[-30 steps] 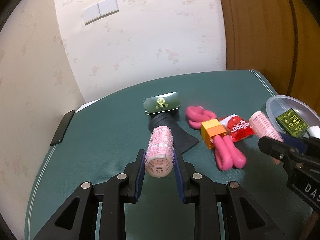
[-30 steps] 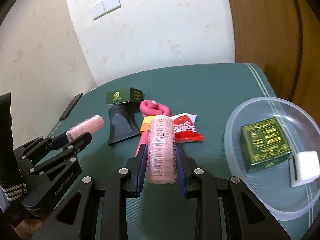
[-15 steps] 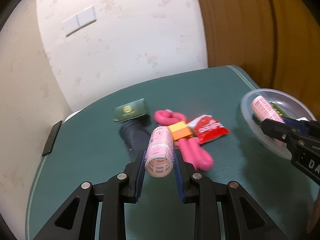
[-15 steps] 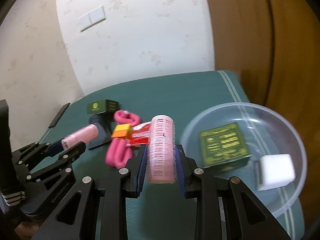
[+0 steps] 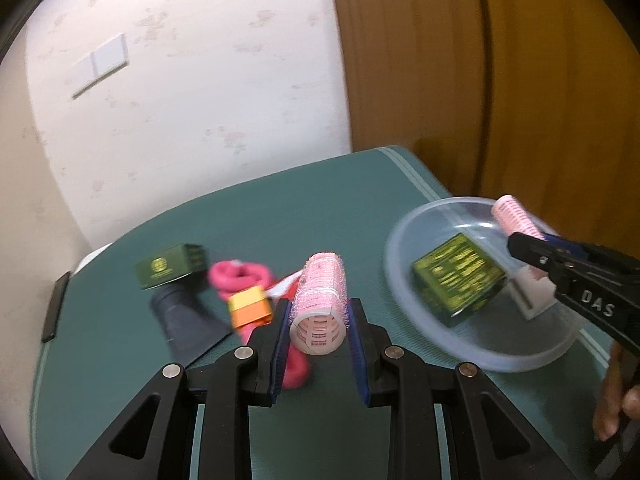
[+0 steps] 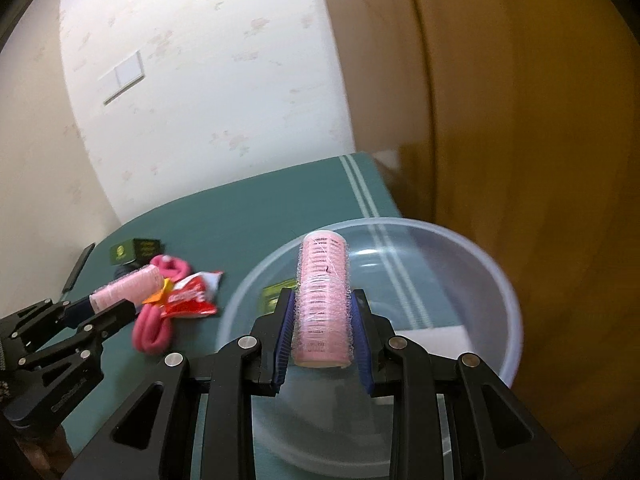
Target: Organize objects
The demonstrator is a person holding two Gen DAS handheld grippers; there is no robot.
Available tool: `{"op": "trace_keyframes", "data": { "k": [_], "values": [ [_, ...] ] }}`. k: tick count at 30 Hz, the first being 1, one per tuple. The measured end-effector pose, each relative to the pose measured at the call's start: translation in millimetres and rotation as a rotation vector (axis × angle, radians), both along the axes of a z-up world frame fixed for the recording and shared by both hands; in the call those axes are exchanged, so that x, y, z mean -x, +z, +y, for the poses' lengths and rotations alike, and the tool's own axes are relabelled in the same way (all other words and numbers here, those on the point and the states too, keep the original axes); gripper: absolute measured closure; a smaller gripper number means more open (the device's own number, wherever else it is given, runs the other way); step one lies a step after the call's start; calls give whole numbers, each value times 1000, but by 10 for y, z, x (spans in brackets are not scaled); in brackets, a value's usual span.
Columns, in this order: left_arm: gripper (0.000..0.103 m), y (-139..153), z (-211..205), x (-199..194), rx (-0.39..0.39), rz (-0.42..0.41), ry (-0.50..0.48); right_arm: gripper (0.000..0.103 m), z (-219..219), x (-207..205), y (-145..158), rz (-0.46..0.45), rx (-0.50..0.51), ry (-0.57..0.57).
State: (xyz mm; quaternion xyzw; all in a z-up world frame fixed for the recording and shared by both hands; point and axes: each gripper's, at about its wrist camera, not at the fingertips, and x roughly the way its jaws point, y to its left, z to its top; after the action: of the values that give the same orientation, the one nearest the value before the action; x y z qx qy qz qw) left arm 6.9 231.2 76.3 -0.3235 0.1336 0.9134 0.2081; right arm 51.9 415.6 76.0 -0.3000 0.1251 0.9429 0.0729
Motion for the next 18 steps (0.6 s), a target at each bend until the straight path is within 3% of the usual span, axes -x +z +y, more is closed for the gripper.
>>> {"op": "trace_keyframes", "data": {
  "k": [18],
  "values": [
    [74, -43, 639, -87, -180, -209, -278, 74, 409, 35, -24, 20, 78, -56]
  ]
}}
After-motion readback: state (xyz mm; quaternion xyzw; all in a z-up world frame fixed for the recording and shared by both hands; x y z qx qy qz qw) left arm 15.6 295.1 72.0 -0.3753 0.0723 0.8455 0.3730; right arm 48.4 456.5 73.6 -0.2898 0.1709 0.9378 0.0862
